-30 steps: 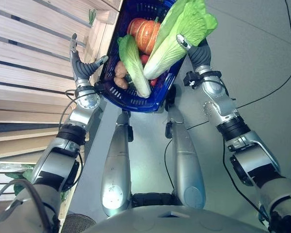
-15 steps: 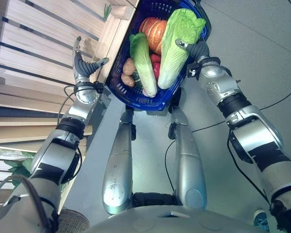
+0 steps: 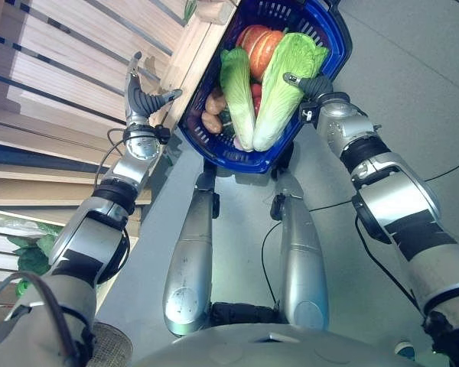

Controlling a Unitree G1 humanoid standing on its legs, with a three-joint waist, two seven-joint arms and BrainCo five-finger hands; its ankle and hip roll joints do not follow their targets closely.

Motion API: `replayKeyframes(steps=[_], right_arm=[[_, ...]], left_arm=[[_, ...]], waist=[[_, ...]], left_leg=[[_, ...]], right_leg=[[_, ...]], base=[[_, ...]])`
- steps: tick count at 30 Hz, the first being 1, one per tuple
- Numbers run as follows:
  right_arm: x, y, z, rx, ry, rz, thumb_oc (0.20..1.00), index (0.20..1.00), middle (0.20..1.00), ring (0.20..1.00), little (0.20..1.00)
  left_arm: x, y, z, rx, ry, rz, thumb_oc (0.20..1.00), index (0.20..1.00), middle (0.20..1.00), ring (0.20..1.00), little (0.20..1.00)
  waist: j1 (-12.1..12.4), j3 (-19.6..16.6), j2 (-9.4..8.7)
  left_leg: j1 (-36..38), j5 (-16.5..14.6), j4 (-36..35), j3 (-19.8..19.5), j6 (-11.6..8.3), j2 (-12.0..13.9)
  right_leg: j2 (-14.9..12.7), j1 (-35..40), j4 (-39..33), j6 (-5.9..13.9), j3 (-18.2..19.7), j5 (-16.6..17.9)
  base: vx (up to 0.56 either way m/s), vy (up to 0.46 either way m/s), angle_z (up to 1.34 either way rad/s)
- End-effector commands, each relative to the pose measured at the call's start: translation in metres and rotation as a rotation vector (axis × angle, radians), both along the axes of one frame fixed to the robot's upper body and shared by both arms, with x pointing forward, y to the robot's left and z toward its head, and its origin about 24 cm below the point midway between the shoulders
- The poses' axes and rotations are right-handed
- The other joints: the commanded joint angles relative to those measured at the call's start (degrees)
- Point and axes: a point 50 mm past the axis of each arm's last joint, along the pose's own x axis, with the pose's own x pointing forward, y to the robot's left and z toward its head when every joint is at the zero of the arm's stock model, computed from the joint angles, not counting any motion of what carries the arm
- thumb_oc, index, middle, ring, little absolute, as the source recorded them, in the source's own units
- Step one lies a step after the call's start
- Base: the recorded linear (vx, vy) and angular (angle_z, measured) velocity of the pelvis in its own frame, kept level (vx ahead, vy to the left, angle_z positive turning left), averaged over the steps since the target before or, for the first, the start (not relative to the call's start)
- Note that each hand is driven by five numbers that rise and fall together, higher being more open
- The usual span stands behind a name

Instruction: Pick up fruits and vegetables into the basket

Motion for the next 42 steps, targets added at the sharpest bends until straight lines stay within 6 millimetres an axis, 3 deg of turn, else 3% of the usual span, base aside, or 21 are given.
replayKeyframes(steps=[1, 17, 26, 31, 32, 35, 38, 42], right_arm=[[-0.001, -0.024, 0.009, -0.040, -0.022, -0.089, 1.000, 1.000, 1.000, 1.000, 1.000], [-0.004, -0.040, 0.007, -0.102, 0.012, -0.188, 1.000, 1.000, 1.000, 1.000, 1.000], [-0.005, -0.035, 0.004, -0.135, -0.120, -0.163, 1.000, 1.000, 1.000, 1.000, 1.000], [-0.016, -0.040, -0.026, -0.152, -0.113, -0.153, 1.000, 1.000, 1.000, 1.000, 1.000], [-0.022, -0.045, -0.041, -0.161, -0.087, -0.151, 1.000, 1.000, 1.000, 1.000, 1.000], [-0.032, -0.053, -0.063, -0.131, -0.047, -0.172, 1.000, 1.000, 1.000, 1.000, 1.000], [-0.037, -0.059, -0.073, -0.114, -0.023, -0.179, 1.000, 1.000, 1.000, 1.000, 1.000], [-0.066, -0.074, -0.123, -0.102, 0.096, -0.190, 1.000, 1.000, 1.000, 1.000, 1.000]], left_arm=[[-0.001, -0.011, 0.006, -0.075, -0.078, -0.013, 1.000, 1.000, 1.000, 1.000, 1.000], [-0.004, -0.020, 0.000, -0.093, -0.089, -0.016, 1.000, 1.000, 1.000, 1.000, 1.000], [-0.011, -0.011, -0.016, -0.072, -0.051, 0.006, 1.000, 1.000, 1.000, 1.000, 1.000], [-0.020, 0.007, -0.036, -0.022, 0.012, 0.045, 1.000, 1.000, 1.000, 1.000, 1.000], [-0.025, 0.017, -0.047, -0.003, 0.052, 0.059, 1.000, 1.000, 1.000, 1.000, 1.000], [-0.034, 0.026, -0.066, 0.043, 0.123, 0.064, 1.000, 1.000, 1.000, 1.000, 1.000], [-0.041, 0.032, -0.078, 0.069, 0.170, 0.066, 1.000, 1.000, 1.000, 1.000, 1.000], [-0.068, 0.044, -0.126, 0.119, 0.377, 0.039, 1.000, 1.000, 1.000, 1.000, 1.000]], waist=[[-0.1, -2.0, 6.05], [-0.2, -2.0, 6.83], [-0.7, -2.0, 6.34], [-1.5, -2.0, 5.39], [-1.9, -2.0, 5.06], [-2.2, -2.0, 4.70], [-2.4, -2.0, 4.56], [-2.5, -7.1, 3.92]], left_leg=[[-1.4, 0.5, -1.9, 1.0, 2.35, -4.2], [-2.1, 0.5, -1.8, 1.0, 2.50, -4.4], [3.5, 1.0, -5.4, 1.0, 2.49, -4.3], [11.2, 1.7, -10.0, 1.3, 2.17, -3.7], [15.0, 1.9, -12.1, 1.5, 2.01, -3.3], [20.2, 1.9, -14.8, 1.7, 1.91, -3.0], [23.5, 2.1, -16.8, 1.9, 1.81, -2.5], [29.5, 2.0, -21.3, 2.6, 1.49, -1.7]], right_leg=[[3.1, 0.7, 6.6, 1.96, -4.5, -8.9], [3.1, -0.3, 6.9, 1.95, -4.1, -8.8], [3.4, 5.0, 4.4, 2.17, -3.8, -8.6], [2.8, 12.1, 0.3, 2.93, -3.8, -7.7], [2.3, 15.8, -1.7, 3.31, -4.0, -7.3], [1.6, 21.1, -4.5, 3.72, -4.3, -7.0], [1.1, 24.6, -6.5, 4.01, -4.2, -6.4], [0.2, 31.8, -11.6, 4.81, -4.5, -5.8]], base=[[0.00, 0.000, 0.00], [0.00, 0.000, 0.00], [-0.02, 0.017, 0.00], [-0.04, 0.036, -0.01], [-0.05, 0.041, -0.06], [-0.02, 0.023, -0.10], [0.00, 0.017, -0.10], [0.07, 0.034, -0.02]])
